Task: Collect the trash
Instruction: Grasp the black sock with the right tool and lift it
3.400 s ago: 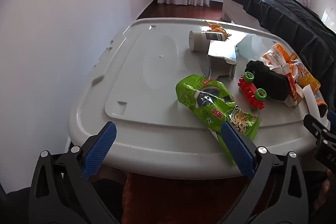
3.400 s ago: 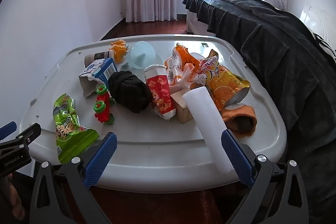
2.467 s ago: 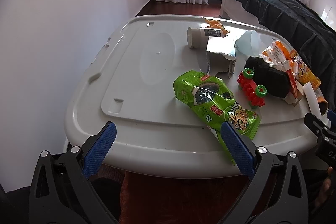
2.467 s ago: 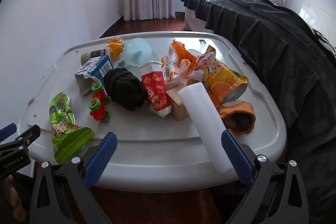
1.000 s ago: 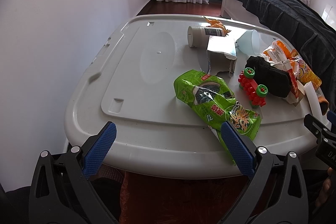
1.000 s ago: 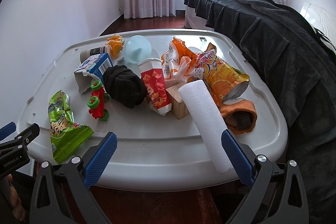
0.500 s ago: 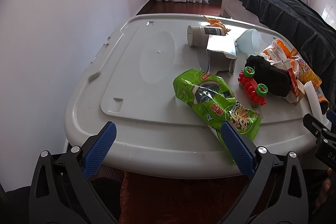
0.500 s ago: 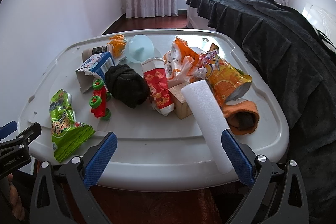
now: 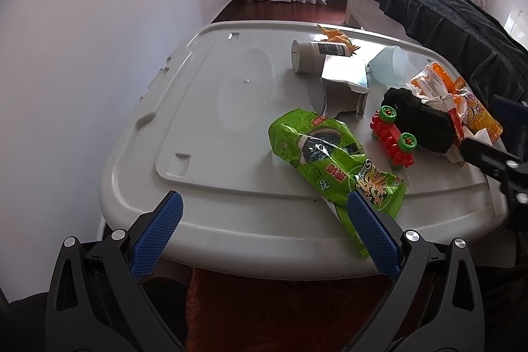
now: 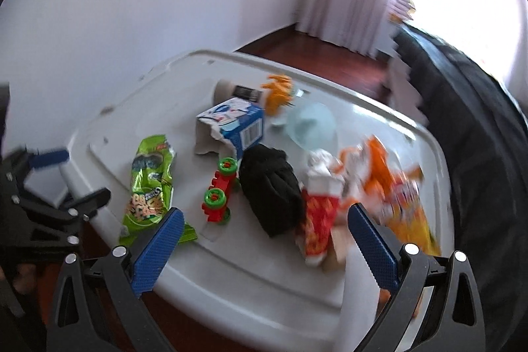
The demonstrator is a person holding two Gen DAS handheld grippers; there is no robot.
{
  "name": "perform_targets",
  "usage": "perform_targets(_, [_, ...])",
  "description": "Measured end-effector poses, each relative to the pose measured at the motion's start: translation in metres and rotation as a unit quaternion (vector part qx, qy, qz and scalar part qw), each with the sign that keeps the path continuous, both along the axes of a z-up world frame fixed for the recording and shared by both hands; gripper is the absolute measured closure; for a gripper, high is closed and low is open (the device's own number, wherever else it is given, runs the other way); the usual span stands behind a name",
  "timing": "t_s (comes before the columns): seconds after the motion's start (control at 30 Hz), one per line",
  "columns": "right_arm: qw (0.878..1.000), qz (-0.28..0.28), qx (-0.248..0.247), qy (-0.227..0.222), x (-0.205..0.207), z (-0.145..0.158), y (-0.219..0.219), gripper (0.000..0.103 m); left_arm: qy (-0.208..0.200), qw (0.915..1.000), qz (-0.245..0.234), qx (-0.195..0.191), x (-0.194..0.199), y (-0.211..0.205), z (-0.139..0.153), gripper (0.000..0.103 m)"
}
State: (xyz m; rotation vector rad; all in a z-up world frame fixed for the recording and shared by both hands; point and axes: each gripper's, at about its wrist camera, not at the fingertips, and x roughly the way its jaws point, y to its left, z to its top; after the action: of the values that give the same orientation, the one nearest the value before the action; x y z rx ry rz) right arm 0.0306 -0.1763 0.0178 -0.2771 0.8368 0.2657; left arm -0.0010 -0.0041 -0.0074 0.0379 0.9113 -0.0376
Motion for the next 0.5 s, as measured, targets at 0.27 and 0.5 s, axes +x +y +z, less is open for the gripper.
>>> perform_targets(0.27, [0.987,0.120,-0.083,0.064,0.048,-0.018,0.005,0.030,0.005,1.0000,-0.001,-0.003,0.000,0.000,0.002,0.005])
perform_targets(0.5, [0.971,0.172,-0.116,0.119,0.080,-0.041,0.016,0.030,0.005,1.0000,-0.002,-0.003,0.001,-0.003,0.004,0.005])
